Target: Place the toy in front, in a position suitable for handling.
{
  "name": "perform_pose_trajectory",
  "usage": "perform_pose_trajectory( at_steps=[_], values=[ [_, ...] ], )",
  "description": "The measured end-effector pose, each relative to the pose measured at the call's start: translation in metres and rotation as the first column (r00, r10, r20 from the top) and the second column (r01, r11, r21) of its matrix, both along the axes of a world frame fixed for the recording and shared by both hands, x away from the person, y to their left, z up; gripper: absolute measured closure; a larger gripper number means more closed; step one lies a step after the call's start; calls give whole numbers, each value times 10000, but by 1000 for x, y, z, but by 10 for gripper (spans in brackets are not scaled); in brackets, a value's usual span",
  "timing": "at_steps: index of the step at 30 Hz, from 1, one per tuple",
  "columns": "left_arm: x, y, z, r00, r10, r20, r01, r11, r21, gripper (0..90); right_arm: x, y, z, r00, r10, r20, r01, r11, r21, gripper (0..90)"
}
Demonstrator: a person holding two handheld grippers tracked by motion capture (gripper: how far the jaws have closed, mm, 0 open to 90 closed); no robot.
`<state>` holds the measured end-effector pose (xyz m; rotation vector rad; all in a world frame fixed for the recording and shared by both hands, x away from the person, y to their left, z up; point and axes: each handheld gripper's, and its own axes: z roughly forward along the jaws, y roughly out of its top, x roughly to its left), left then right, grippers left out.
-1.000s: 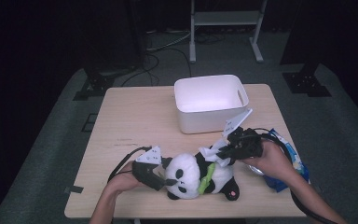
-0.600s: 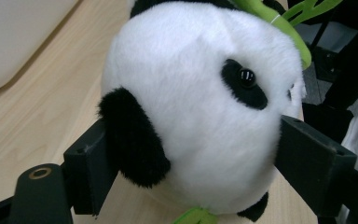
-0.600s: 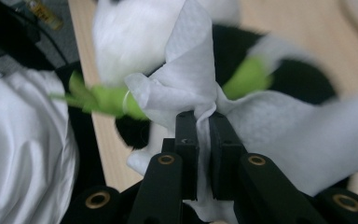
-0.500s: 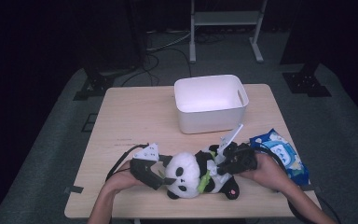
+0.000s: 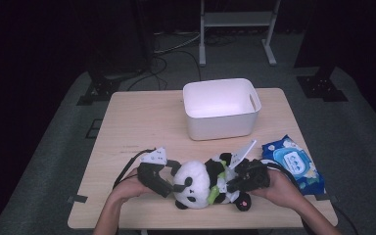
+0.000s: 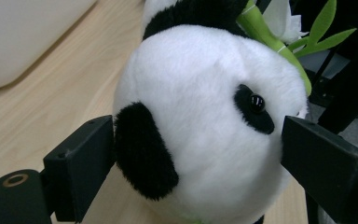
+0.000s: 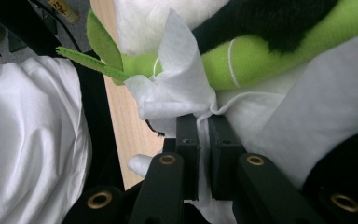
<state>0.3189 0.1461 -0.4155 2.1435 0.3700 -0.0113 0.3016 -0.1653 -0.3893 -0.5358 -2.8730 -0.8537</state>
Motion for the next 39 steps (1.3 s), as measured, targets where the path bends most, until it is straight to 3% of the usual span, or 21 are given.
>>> perform_pose_trajectory(
  at_steps=[5, 13, 14, 25, 28, 31, 33, 36, 38, 39],
  values=[
    [0, -6, -6, 9994, -176, -290, 178, 9998, 70, 109, -2, -2, -2, 10000, 36, -22, -36, 9999, 104, 837],
    [-3, -7, -8, 9998, -187, -73, 190, 9985, 504, 264, -2, 0, 8, 9999, 121, 58, -121, 9999, 93, 834],
    [-3, -7, -7, 9998, -197, -2, 197, 9984, 526, 282, -1, 1, 14, 9998, 106, 162, -112, 9993, 356, 833],
    [-11, -11, -2, 9925, -650, 1039, 578, 9958, 716, 314, 18, 19, 57, 9961, -81, 880, -29, 9922, 1243, 833],
    [-13, -13, 0, 9874, -788, 1373, 687, 9947, 768, 316, 26, 35, 61, 9953, -49, 970, -67, 9928, 1198, 832],
    [-16, -14, 4, 9795, -951, 1776, 773, 9915, 1048, 325, 32, 63, 54, 9959, 340, 839, -419, 9947, 935, 828],
    [-17, -15, 5, 9753, -1019, 1959, 799, 9899, 1173, 328, 33, 70, 51, 9956, 481, 805, -548, 9950, 835, 828],
    [-14, -9, 5, 9787, -802, 1889, 584, 9913, 1182, 338, 34, 82, 48, 9940, 729, 818, -766, 9961, 432, 828],
    [-13, -6, 4, 9815, -651, 1798, 466, 9934, 1050, 339, 39, 78, 50, 9958, 694, 594, -724, 9961, 499, 828],
    [-13, -6, 3, 9819, -632, 1786, 455, 9938, 1014, 339, 43, 67, 51, 9972, 536, 522, -558, 9976, 402, 828]
  ],
)
